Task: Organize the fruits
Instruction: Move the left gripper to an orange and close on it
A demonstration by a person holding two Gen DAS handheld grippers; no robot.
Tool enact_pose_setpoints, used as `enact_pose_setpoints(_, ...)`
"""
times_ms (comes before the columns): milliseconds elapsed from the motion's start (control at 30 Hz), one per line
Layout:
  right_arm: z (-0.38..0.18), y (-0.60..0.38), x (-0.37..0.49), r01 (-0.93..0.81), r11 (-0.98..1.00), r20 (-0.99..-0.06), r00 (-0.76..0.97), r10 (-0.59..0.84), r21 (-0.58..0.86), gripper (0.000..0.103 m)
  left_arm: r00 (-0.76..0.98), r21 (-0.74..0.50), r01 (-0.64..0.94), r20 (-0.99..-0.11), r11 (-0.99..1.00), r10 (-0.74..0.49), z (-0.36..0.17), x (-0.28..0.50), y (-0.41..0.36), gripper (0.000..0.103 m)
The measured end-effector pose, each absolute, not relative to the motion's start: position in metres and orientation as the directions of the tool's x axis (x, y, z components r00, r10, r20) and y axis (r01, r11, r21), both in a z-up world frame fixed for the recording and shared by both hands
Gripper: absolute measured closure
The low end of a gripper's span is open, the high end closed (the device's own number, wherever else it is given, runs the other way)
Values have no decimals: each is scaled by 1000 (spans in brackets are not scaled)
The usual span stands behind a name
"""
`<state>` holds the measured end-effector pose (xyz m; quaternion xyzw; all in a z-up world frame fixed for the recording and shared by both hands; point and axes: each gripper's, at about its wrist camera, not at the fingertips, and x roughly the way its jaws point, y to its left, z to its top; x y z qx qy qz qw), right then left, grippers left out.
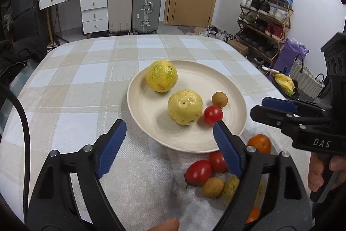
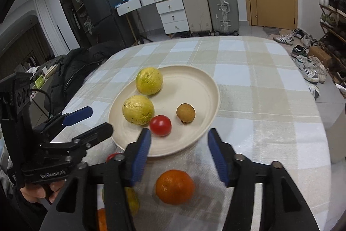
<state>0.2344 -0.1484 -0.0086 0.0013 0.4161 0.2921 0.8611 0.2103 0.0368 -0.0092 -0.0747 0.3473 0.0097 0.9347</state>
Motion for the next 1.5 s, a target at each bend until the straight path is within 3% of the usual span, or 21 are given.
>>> enact_pose_setpoints(33,-6,-152,231,-498,831,-713,487,504,248,20,760,-135,-69,-649,988,-36,-7,206,38,17)
enact_pose_setpoints(133,-1,-160,222,-508,822,-708,480,518,257,11,771,-127,-79,-637,989,-20,1,189,41,1)
enact_pose_setpoints(200,3,-163,215,-511,824,-705,489,514,246,0,783,-128,-80,-622,988,-17,6,177,42,1)
enact_pose_setpoints(800,6,-167,171,-540,829,-738,498,455,147,0,760,-94,-26,-649,995,-42,15,114,7,1)
enact_pose_setpoints(1500,-3,-163,170,-549,825,-779,454,433,138,0,658,-85,46,-747,995,-94,-18,124,-32,1)
